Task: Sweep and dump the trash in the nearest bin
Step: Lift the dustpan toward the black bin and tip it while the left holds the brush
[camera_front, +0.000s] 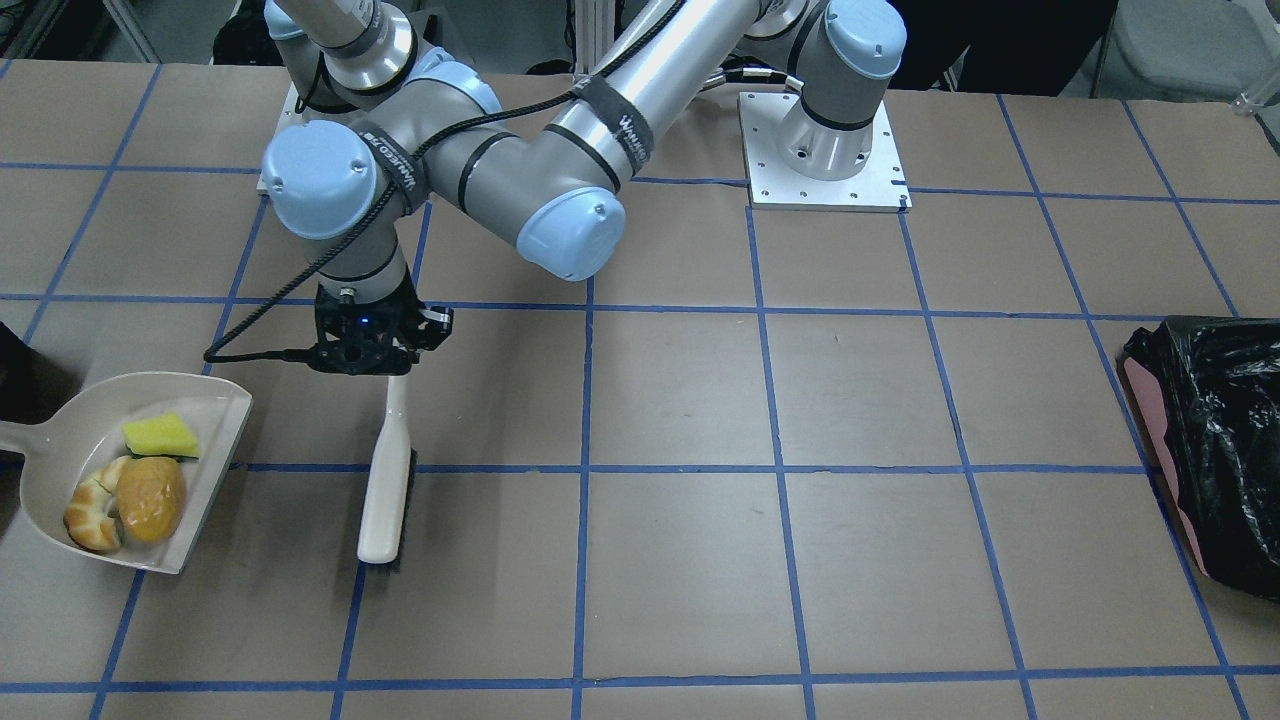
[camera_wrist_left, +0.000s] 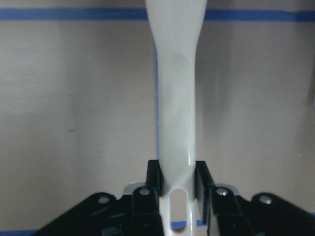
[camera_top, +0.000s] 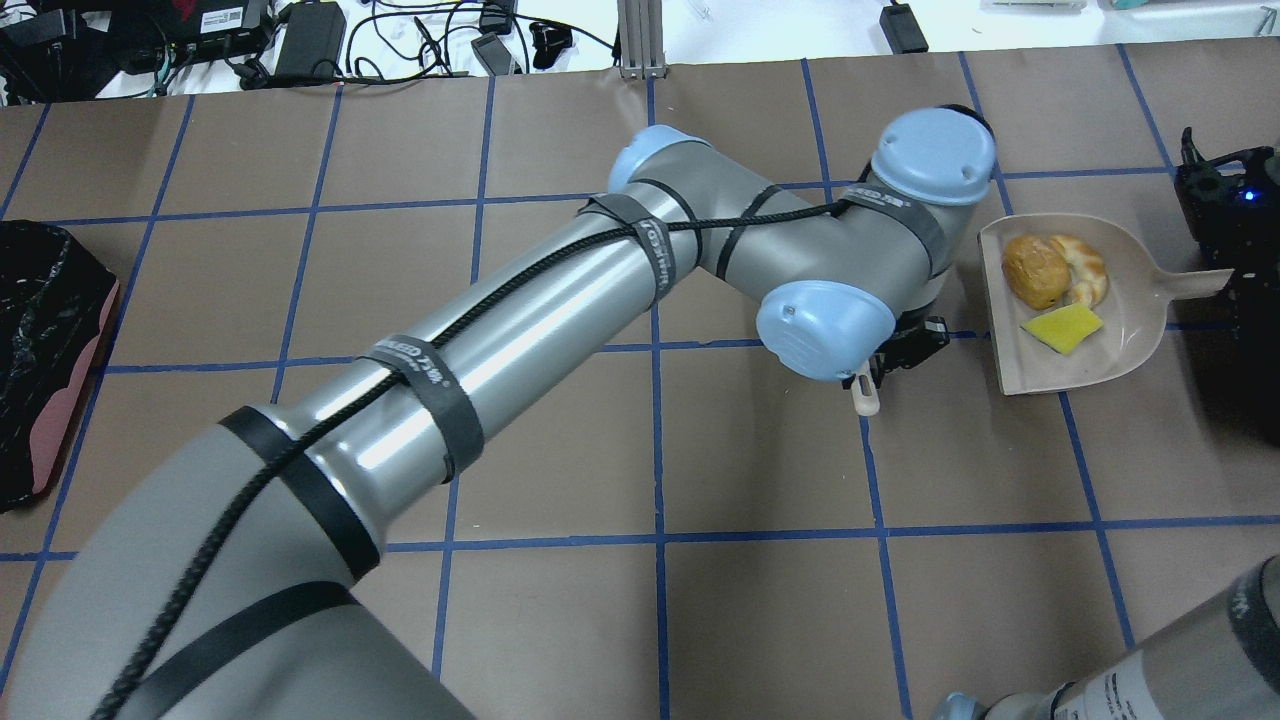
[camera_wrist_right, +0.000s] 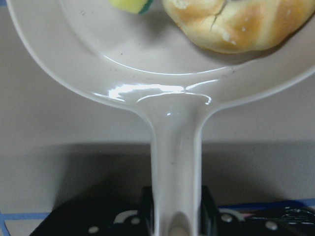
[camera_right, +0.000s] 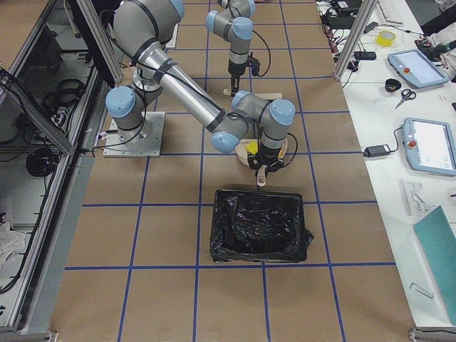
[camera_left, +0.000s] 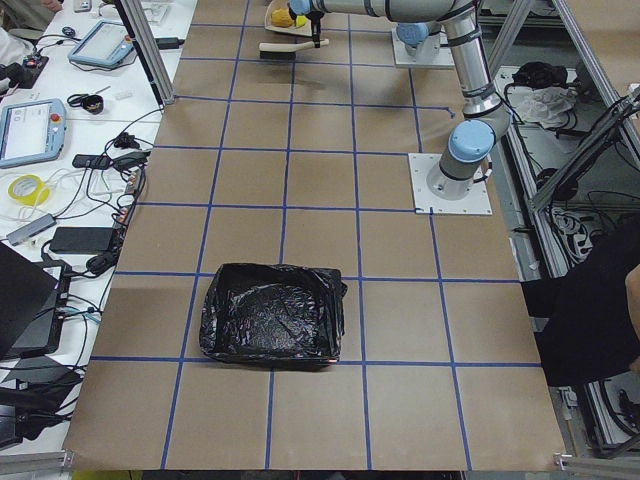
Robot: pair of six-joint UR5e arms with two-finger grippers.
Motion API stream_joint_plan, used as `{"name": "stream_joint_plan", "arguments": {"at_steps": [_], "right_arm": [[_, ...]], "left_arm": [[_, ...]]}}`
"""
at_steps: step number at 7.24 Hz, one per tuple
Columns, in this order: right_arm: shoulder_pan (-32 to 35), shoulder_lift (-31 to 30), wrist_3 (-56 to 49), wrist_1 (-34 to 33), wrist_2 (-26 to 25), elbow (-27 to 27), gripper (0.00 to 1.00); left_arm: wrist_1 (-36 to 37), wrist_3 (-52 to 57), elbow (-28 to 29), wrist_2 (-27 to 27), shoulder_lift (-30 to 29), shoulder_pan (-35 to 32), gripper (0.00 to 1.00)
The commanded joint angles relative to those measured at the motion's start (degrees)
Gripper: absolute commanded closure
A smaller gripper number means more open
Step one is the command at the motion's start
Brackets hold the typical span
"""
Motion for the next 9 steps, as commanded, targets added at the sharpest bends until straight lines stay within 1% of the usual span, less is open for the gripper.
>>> {"name": "stream_joint_plan", "arguments": {"at_steps": [1,2,3,4,5,6,7,9], "right_arm": [[-1.2,0.0,1.1,6.3,2.1,-4.7,1.00],[-1.4,0.1,1.2,9.6,2.2,-7.5,1.00],[-3.1,-0.1,3.3,11.8,2.2,-9.8,1.00],[-5.5,-0.2,4.3,15.7,2.1,-12.2,1.00],[-8.4,-0.5,4.0,20.7,2.0,-16.0,1.00],[-12.2,-0.4,2.9,24.4,1.9,-18.9,1.00],[-15.0,-0.3,-0.3,24.4,1.4,-20.1,1.00],[-20.5,0.1,-1.0,24.0,1.1,-22.9,1.00]], "left_arm": [[-0.9,7.9,-7.9,0.2,7.2,3.9,1.00],[-0.5,9.5,-13.1,0.2,10.2,4.4,1.00],[-0.6,12.6,-18.2,0.8,13.8,5.0,1.00],[-0.9,13.2,-22.5,1.9,17.3,5.2,1.00],[0.0,14.6,-27.2,1.8,19.6,5.9,1.00],[0.1,15.9,-29.8,1.6,21.7,8.5,1.00],[-0.1,14.8,-31.4,1.5,24.0,8.9,1.00],[-0.1,13.5,-36.7,1.4,27.1,9.0,1.00]]}}
